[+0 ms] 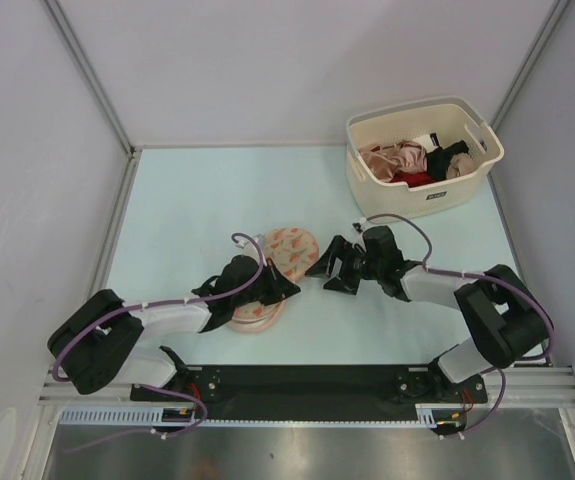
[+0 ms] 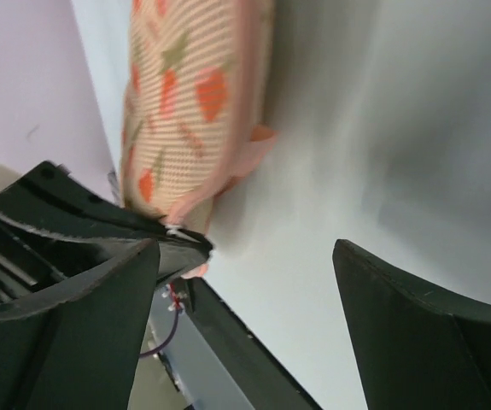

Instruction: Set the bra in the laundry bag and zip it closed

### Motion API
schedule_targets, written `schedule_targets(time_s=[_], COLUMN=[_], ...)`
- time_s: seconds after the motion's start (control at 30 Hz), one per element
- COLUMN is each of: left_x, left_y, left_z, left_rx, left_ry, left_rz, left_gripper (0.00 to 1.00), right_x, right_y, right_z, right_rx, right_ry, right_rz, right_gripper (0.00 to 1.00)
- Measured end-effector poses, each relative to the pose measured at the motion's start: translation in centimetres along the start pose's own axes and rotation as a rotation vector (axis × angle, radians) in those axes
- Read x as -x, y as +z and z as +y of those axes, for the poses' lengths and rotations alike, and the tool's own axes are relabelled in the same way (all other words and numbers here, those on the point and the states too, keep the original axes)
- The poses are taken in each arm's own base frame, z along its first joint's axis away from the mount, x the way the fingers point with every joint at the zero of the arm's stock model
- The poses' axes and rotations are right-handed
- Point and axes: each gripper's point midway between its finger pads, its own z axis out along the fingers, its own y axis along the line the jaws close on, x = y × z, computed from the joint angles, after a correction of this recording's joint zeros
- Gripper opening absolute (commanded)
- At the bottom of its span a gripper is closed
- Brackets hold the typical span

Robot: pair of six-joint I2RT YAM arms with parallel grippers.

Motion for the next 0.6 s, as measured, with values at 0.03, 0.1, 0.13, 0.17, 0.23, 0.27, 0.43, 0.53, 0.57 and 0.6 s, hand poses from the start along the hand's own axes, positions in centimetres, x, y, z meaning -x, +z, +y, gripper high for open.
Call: schedule_targets(time_s=[0.03,0.1,0.13,0.17,0.23,0.27,0.43,0.53,0.57,0.6], left_x=[0.0,0.0,0.0,0.0,0.0,0.0,0.1,0.2,0.3,0.4], left_y=[0.0,0.0,0.0,0.0,-0.2,-0.4,-1.4,-2.1,-2.3,-2.5], left_z=[0.0,0.0,0.0,0.0,0.0,0.0,-0.1,0.3,0.4,0.5], left_rx=[0.000,-0.001,-0.001,-0.002,-0.006,-0.009,-0.011,0.001,0.002,0.001], left_ry=[0.000,0.000,0.000,0.000,0.000,0.000,0.008,0.012,0.012,0.012], left_rz=[-0.001,-0.001,-0.001,-0.002,-0.004,-0.006,-0.021,-0.037,-0.047,-0.054], left_gripper=[0.00,0.00,0.00,0.00,0.00,0.00,0.00,0.00,0.00,0.00], right_x=[-0.4,-1.1,-1.3,-1.6,-2.0,-2.1,-2.0,-1.1,-0.5,0.2], right_y=[0.3,1.1,1.4,2.0,3.2,3.7,5.2,5.3,5.4,5.5], right_z=[0.5,1.9,2.3,2.8,3.4,3.5,3.7,4.6,4.8,4.8], right_rx=[0.017,0.061,0.074,0.094,0.116,0.123,0.167,0.204,0.214,0.217], right_ry=[-0.007,-0.017,-0.016,-0.014,-0.006,0.003,0.078,0.084,0.083,0.080], right_rz=[0.011,0.028,0.034,0.045,0.067,0.072,0.105,0.123,0.128,0.125], right_gripper=[0.83,0.77,0.74,0.67,0.59,0.43,0.08,0.00,0.00,0.00])
